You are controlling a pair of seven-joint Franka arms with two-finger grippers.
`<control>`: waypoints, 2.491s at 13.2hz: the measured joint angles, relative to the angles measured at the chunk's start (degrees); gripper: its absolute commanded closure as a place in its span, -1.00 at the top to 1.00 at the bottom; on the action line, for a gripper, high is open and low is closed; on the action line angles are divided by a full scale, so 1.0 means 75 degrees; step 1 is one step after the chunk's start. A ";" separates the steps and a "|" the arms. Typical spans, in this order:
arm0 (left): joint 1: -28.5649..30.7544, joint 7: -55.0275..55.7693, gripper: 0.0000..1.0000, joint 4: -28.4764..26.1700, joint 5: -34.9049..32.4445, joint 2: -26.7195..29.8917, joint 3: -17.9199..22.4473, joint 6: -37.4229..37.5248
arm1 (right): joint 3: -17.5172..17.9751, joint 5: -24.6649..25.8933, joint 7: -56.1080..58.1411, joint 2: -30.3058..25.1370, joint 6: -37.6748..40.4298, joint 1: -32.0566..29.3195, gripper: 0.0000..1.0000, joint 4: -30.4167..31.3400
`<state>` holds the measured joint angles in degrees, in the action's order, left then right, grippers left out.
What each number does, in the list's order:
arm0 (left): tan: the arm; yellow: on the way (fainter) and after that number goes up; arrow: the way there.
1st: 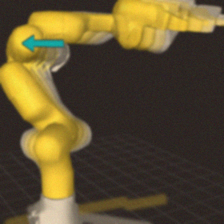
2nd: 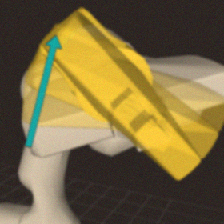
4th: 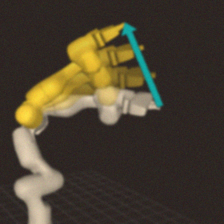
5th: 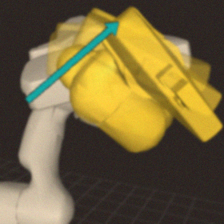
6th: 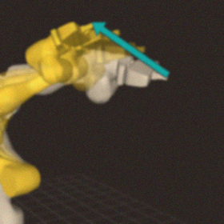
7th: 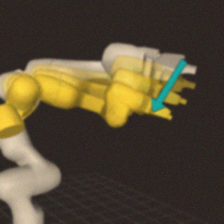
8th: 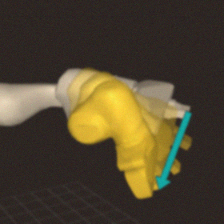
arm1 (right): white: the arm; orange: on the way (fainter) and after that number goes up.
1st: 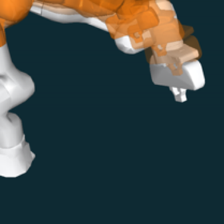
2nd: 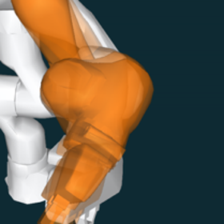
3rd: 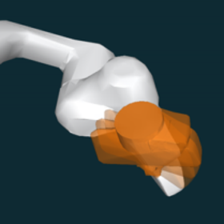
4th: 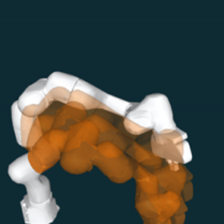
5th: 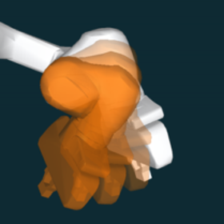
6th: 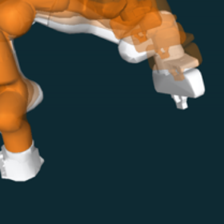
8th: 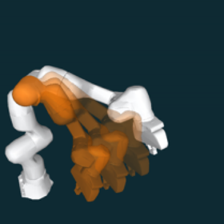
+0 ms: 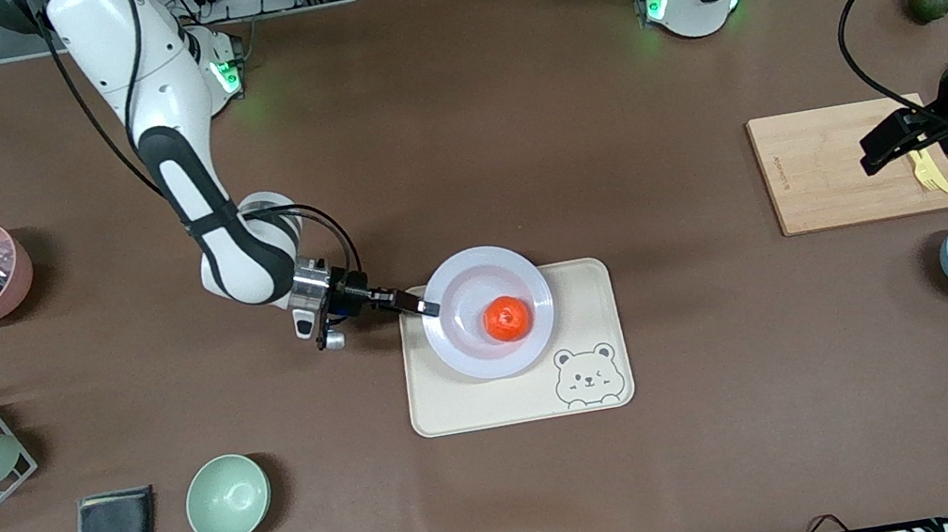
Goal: Place orange and plate with both arms
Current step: 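Slide the plate with the right gripper onto the bear placemat, then open the right gripper and draw it back from the plate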
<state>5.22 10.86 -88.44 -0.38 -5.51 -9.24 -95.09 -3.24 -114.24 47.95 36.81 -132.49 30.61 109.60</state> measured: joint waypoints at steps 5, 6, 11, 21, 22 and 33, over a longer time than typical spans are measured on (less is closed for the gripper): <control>0.0000 0.0000 1.00 -0.0027 0.0000 -0.0006 0.0001 -0.0028 | 0.0004 0.0000 -0.0006 0.0162 -0.0227 0.0145 -1.00 -0.0310; 0.0000 0.0000 1.00 -0.0027 0.0000 -0.0007 0.0001 -0.0030 | 0.0002 0.0000 -0.0006 0.0201 -0.0245 0.0144 -1.00 -0.0322; 0.0000 0.0000 1.00 -0.0038 0.0000 -0.0021 0.0001 -0.0050 | -0.0001 -0.0008 -0.0014 0.0695 -0.0361 0.0144 0.99 -0.0960; 0.0001 0.0000 1.00 -0.0053 0.0000 -0.0055 0.0003 -0.0080 | -0.0128 0.3108 -0.3373 0.0594 -0.0487 0.0069 1.00 -0.1341; 0.0001 0.0000 1.00 -0.0054 0.0000 -0.0056 0.0003 -0.0080 | -0.0172 0.3721 -0.4001 0.0479 -0.0487 0.0068 1.00 -0.1377; -0.0020 0.0000 1.00 -0.0023 0.0000 0.0074 -0.0113 -0.0043 | -0.2152 0.7920 -0.5752 -0.0961 0.2599 -0.0681 1.00 -0.1534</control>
<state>5.06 10.86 -88.62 -0.38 -4.95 -10.08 -95.41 -19.38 -54.84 4.81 29.60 -113.00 25.51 98.09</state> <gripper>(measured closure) 0.000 0.000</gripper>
